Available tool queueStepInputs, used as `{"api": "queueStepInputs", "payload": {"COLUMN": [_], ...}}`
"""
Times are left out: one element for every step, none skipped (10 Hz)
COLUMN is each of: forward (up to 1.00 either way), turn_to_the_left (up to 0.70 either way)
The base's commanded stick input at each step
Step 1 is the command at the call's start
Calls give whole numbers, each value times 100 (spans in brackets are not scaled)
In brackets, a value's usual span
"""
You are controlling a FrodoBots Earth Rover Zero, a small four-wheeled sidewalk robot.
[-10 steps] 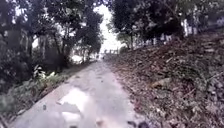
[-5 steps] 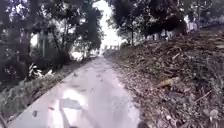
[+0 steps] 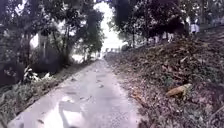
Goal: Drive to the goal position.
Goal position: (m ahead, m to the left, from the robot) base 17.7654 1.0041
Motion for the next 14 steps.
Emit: {"api": "queueStepInputs", "payload": {"forward": [50,50,50,50,50,50,50,50,50,50,50,50,50,50], "turn_to_the_left": [0,0,0,0,0,0,0,0,0,0,0,0,0,-30]}}
